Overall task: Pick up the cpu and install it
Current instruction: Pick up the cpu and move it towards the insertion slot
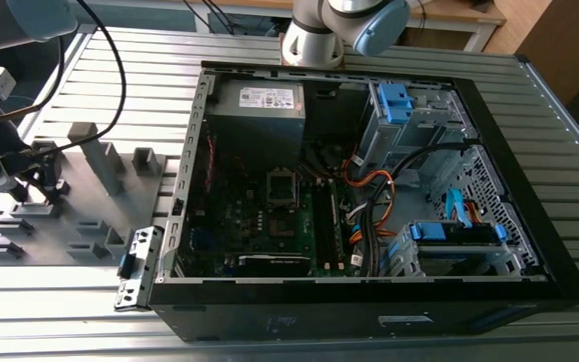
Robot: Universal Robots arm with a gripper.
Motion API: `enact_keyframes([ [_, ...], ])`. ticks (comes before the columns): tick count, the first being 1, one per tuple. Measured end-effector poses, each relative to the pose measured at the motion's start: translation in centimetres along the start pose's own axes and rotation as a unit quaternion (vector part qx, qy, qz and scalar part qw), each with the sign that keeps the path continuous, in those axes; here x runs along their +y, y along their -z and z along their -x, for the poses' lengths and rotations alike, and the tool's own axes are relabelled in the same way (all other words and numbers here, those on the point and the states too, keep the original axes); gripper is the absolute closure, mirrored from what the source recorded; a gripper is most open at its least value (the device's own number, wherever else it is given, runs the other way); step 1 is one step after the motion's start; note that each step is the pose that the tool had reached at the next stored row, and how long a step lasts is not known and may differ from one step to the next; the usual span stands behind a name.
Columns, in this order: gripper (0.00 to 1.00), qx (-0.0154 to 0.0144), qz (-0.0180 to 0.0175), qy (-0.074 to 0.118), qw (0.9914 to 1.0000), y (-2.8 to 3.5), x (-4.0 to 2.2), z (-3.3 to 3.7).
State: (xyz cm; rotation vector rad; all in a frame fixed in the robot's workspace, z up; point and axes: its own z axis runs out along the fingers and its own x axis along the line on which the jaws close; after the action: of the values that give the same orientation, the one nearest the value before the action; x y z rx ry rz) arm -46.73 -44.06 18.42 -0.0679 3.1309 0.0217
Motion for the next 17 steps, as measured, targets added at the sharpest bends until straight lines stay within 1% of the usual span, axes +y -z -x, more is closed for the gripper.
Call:
enact_keyframes([
  [8, 0.53, -0.0001, 0.0001, 0.0, 1.0, 0.01, 0.0, 0.0],
  [13, 0.53, 0.0, 0.0, 0.0, 1.0, 0.59, 0.01, 0.01],
  [17, 0.53, -0.0001, 0.0001, 0.0, 1.0, 0.62, 0.01, 0.01],
])
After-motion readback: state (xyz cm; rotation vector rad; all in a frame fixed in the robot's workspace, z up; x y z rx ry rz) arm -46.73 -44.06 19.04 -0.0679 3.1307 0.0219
